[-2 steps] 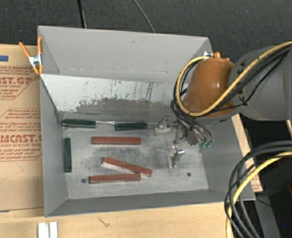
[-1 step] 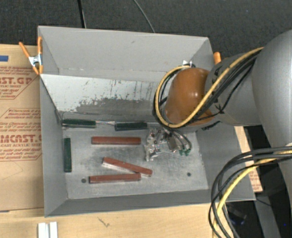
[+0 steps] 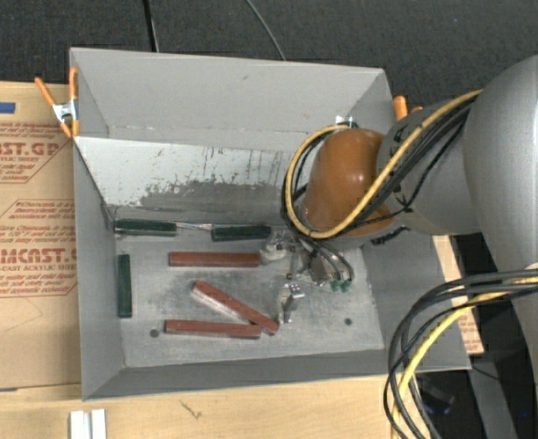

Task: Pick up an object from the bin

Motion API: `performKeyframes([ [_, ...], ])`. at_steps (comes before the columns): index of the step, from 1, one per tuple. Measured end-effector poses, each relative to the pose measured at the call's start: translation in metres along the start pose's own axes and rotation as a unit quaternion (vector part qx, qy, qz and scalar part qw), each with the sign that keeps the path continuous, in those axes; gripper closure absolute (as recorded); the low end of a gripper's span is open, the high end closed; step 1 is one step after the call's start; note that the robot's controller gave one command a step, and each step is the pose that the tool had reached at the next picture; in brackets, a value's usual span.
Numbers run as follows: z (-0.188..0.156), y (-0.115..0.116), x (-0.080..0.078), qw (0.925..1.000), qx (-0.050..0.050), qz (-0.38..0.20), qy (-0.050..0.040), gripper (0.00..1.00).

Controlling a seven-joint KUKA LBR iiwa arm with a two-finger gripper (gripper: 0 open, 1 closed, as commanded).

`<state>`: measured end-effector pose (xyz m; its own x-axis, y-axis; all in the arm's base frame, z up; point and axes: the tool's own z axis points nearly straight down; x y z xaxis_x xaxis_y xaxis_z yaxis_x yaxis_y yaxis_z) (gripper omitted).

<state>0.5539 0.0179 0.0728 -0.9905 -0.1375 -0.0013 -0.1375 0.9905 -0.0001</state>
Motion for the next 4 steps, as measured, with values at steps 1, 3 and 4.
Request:
performKeyframes([
  [1, 0.000, 0.000, 0.000, 1.0000, 0.000, 0.000, -0.0008, 0.00],
  [3, -0.001, 0.036, -0.038, 1.0000, 0.000, 0.002, -0.0014, 0.00],
  [4, -0.001, 0.036, -0.038, 1.0000, 0.000, 0.002, -0.0015, 0.00],
])
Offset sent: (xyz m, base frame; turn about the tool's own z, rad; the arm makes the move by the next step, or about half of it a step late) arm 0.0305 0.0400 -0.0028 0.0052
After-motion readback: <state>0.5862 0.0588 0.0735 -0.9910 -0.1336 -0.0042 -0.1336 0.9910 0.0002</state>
